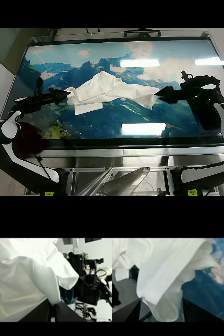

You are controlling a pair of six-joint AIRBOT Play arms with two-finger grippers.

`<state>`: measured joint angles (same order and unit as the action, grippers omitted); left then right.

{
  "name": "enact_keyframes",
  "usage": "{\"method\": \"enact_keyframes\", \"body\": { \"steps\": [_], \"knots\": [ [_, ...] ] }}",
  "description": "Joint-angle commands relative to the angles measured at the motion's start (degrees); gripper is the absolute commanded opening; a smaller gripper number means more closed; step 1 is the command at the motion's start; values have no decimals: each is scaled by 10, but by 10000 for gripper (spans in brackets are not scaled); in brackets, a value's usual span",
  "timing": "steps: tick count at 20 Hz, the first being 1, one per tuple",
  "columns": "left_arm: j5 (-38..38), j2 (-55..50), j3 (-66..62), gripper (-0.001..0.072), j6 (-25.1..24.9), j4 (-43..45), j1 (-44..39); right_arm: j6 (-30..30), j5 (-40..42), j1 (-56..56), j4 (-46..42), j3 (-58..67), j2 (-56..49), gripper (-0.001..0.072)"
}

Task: Fold the shirts.

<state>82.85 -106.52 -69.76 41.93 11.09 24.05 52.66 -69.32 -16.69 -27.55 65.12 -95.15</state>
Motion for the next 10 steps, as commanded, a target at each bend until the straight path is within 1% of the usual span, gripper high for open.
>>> {"method": "enact_keyframes", "body": {
  "steps": [1,3,6,8,10],
  "knots": [
    [32,-17,1,24,-1,-2,19,0,-13,7,-39,0,-5,569],
    [47,-17,1,24,-1,-2,22,-4,-50,12,-74,0,-5,569],
    [68,-17,1,24,-1,-2,22,-4,-126,10,-85,-7,0,567],
    [76,-17,1,24,-1,-2,22,-10,-131,21,-85,-29,11,566],
    [75,-17,1,25,-1,-2,22,-32,-101,46,-85,-38,14,562]
  ]
}}
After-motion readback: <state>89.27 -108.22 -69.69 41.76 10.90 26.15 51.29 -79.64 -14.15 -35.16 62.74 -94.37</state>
